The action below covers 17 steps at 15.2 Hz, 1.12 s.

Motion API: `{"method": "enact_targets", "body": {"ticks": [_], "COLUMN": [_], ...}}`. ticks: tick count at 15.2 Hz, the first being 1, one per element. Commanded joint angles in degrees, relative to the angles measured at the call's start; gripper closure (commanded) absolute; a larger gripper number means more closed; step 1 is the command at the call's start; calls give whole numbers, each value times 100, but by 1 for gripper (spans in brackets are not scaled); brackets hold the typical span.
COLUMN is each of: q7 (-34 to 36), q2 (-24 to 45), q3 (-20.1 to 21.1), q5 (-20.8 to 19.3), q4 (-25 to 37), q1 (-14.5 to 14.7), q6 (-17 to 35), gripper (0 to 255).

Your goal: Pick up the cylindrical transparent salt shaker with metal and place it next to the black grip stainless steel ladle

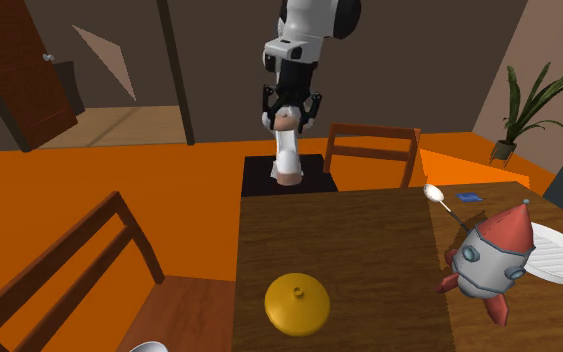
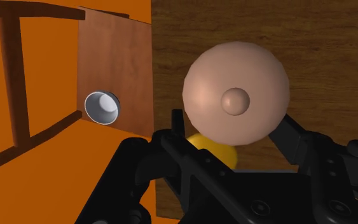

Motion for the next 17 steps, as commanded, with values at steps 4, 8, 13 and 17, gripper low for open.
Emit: {"method": "enact_targets", "body": {"ticks": [4,8,13,17], "q7": [-82,-170,65,645], "q2": [354,781,693,105], "q3": [-2,-10,56,232], "q5": [-36,-85,-109,-81], "q4": [933,1938,1883,710], "q1": [30,71,260,554], "q6": [-576,-1147,-1221,-724], "gripper": [255,255,255,255]}}
